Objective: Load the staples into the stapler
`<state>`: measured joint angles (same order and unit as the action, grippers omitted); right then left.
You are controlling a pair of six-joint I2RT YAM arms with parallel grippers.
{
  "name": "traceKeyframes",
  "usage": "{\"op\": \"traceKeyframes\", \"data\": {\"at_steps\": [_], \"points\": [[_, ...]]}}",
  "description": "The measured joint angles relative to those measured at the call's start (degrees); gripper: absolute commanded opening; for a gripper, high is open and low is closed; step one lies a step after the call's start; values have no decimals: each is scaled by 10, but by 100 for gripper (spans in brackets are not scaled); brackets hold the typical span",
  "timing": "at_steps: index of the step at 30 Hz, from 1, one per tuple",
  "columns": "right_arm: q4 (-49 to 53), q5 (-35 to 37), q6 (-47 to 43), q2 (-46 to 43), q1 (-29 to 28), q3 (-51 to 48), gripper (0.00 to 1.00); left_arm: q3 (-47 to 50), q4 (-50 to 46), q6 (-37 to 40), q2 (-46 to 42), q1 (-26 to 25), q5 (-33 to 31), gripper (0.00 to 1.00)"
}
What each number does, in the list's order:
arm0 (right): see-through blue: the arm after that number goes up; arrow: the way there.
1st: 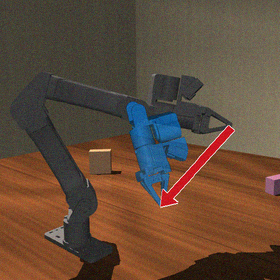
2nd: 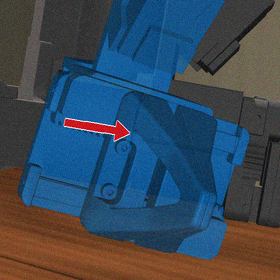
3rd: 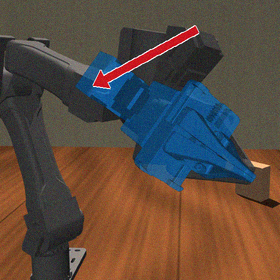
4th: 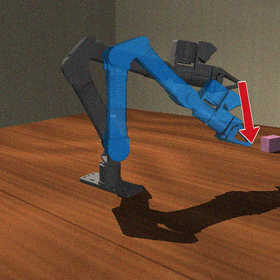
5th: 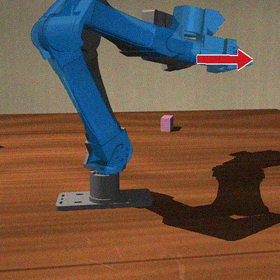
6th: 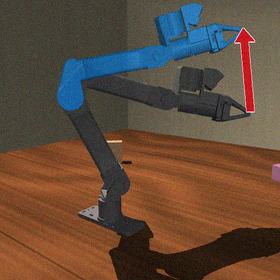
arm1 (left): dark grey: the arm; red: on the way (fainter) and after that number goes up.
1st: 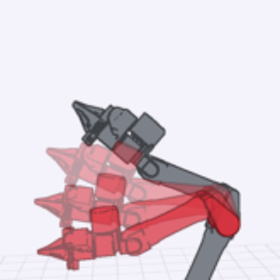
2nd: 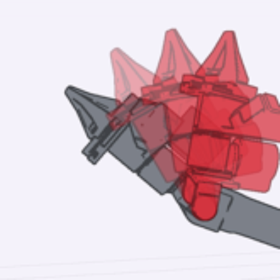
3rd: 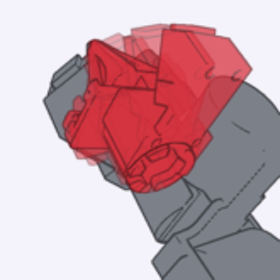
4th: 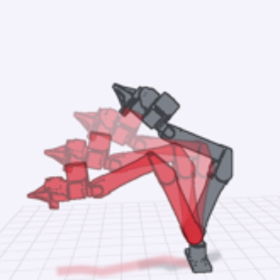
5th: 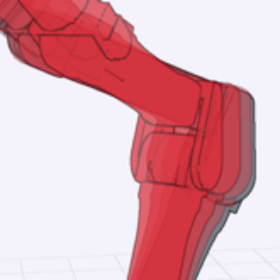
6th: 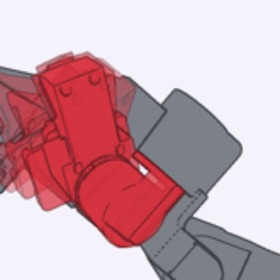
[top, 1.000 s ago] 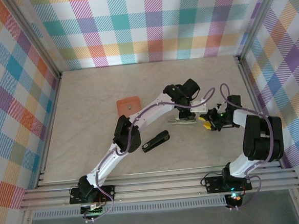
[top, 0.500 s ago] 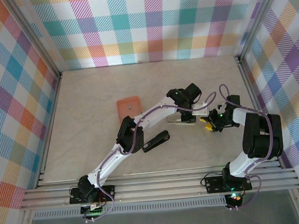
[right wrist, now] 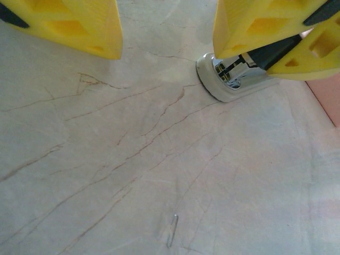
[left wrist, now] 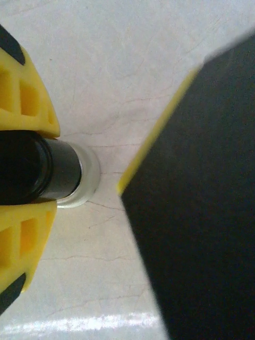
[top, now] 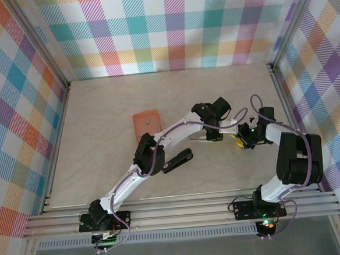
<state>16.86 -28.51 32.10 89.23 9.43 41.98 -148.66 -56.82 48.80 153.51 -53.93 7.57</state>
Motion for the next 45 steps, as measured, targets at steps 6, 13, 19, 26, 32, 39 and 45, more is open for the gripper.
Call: {"op": "traceKeyframes", "data": {"at_steps": [6, 13, 19, 26, 32, 39, 45], "points": [[-5, -3, 0, -7, 0, 0, 53, 42, 29, -20, -24, 0, 6, 42], [18, 12, -11, -48, 0, -1, 59, 70, 41, -69, -50, 5, 47, 57], [19, 4, -18, -92, 0, 12, 62, 140, 61, -134, -134, 33, 59, 60], [-11, 37, -41, -118, 0, 35, 80, 367, 181, -242, -379, 113, 30, 66], [-94, 74, -73, -129, 0, 32, 99, 631, 329, -339, -634, 205, -58, 84], [-226, 108, -143, -132, 0, -28, 99, 934, 471, -436, -837, 284, -211, 100], [-341, 125, -207, -124, 0, -94, 99, 1130, 600, -495, -883, 364, -299, 100]]}}
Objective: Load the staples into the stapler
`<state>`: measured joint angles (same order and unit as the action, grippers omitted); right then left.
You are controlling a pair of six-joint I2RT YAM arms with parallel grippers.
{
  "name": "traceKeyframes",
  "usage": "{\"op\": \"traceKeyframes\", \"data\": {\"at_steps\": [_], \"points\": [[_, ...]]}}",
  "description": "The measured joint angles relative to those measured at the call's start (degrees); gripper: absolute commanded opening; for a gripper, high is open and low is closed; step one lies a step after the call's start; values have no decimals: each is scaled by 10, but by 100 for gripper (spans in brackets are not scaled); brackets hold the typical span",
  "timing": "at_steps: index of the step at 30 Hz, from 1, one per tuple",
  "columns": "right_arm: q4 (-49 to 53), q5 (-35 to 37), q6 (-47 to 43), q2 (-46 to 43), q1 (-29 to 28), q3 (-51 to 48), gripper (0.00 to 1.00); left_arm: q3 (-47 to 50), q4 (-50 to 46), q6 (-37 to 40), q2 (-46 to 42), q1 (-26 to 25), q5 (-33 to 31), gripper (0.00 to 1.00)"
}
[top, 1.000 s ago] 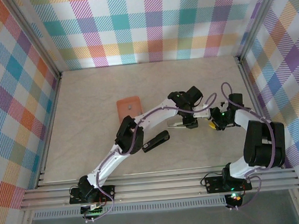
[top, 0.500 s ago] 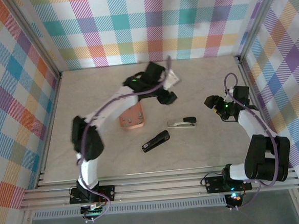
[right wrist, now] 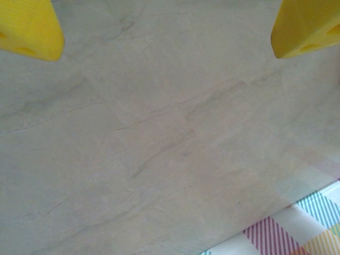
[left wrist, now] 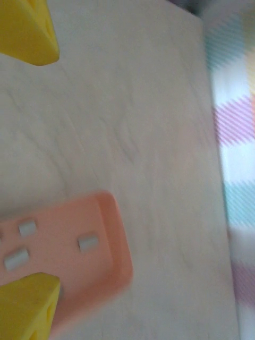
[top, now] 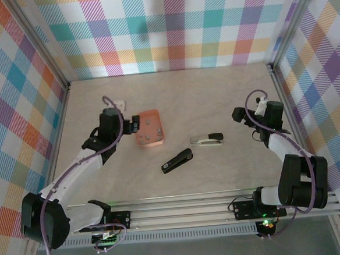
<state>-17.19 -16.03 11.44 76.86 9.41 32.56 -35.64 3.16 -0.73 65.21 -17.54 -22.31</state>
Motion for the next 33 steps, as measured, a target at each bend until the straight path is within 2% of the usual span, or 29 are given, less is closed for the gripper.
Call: {"op": "traceKeyframes", "data": {"at_steps": [5, 9, 12, 15, 17, 21, 27, 33], "points": [[-90, 0, -35, 47, -9, -29, 99, 123, 119, -17, 18, 44, -13, 100], [-158, 14, -62, 82, -34, -49, 99, 150, 202, -14, 74, 66, 8, 100], [-215, 32, -82, 97, -62, -73, 99, 169, 314, 6, 121, 76, 30, 100], [-246, 48, -92, 109, -74, -91, 99, 163, 419, 17, 216, 89, 51, 100], [-255, 63, -94, 111, -74, -93, 99, 147, 407, 16, 247, 105, 71, 100], [-274, 80, -94, 111, -74, -92, 99, 138, 419, 11, 250, 129, 84, 100], [-279, 90, -94, 111, -75, -92, 99, 120, 416, 18, 249, 129, 129, 100], [-280, 92, -94, 111, -75, -92, 99, 118, 411, 19, 249, 129, 148, 100]]}}
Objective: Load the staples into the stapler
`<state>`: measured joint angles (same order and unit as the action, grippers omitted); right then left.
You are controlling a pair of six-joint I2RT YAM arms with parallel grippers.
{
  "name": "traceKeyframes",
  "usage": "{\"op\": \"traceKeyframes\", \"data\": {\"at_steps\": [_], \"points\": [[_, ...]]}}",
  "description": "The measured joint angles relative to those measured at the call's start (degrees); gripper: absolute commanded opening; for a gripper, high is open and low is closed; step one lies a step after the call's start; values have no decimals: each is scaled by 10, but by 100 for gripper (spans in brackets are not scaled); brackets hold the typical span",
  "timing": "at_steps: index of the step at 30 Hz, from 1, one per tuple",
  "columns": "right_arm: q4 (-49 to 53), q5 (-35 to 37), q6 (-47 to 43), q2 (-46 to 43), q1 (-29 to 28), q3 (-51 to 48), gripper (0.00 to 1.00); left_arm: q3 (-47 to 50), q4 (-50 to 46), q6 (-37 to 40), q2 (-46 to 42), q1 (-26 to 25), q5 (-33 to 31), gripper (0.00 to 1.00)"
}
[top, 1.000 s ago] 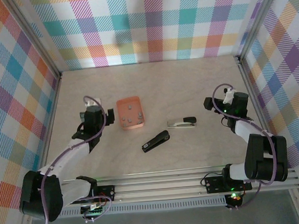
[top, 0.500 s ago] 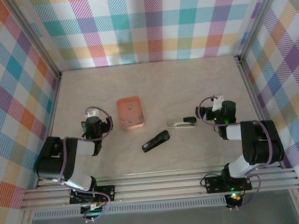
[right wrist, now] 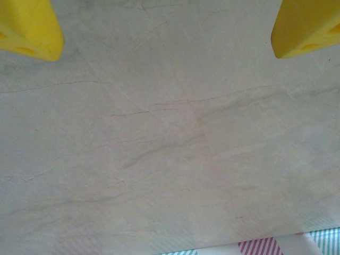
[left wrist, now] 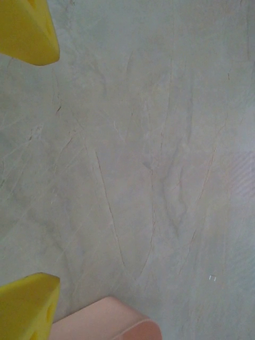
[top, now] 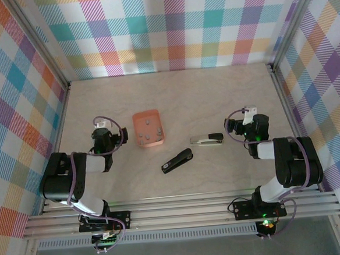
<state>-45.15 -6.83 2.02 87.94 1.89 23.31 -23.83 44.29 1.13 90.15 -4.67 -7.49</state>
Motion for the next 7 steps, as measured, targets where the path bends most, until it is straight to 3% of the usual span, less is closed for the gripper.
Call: {"op": "traceKeyframes", "data": {"at_steps": [7], "points": [[0, 2, 0, 0, 0, 0, 99, 0, -6, 0, 0, 4, 15, 100]]}}
